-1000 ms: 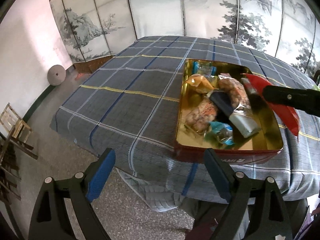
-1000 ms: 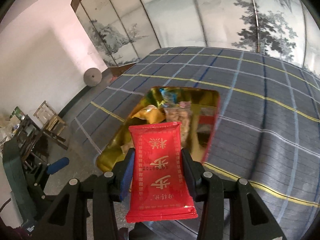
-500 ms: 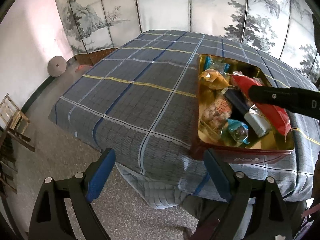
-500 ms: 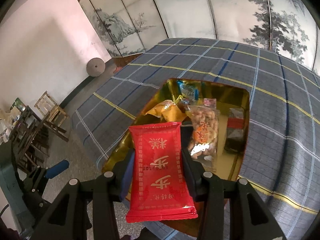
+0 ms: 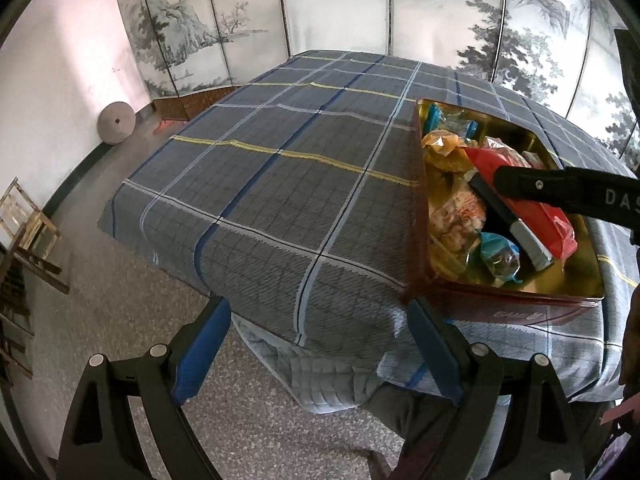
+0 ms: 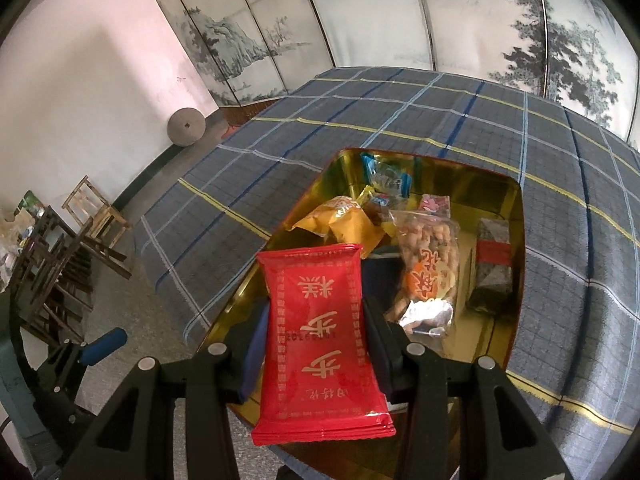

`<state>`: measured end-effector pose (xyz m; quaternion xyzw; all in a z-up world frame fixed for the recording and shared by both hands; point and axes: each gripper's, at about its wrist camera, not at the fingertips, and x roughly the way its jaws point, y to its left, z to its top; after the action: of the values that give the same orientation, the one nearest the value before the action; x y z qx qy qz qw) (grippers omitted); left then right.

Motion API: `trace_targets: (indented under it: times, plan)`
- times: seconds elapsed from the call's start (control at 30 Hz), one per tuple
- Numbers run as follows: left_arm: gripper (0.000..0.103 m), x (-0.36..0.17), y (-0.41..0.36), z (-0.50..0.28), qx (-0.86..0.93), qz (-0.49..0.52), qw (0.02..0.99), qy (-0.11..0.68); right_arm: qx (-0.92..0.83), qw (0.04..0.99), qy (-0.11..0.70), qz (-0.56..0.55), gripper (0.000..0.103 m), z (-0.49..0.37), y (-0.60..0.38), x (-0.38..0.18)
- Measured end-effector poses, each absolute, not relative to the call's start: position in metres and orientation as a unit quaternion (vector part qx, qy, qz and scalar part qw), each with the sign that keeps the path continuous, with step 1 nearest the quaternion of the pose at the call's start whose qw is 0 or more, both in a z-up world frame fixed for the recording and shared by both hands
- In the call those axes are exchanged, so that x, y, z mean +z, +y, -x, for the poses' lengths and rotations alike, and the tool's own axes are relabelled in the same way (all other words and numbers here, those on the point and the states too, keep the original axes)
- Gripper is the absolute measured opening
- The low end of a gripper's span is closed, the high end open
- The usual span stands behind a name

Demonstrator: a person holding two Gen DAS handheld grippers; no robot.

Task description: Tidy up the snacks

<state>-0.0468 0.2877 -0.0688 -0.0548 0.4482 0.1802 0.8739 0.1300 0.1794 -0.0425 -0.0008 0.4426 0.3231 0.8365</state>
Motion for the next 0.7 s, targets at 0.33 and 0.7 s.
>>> trace_targets:
  times: [0.33, 0.7]
  plan:
    - [0.088, -0.073, 0.293, 0.045, 0.184, 0.057, 0.869, 0.456, 0.317, 0.839, 0.441, 0.018, 0.046, -0.139, 0.190, -0.050]
    - [0.088, -0.072, 0.292, 0.043, 0.187, 0.053, 0.868, 0.456, 0.322, 0.839, 0.438, -0.002, 0.048, -0.146, 0.186, -0.051]
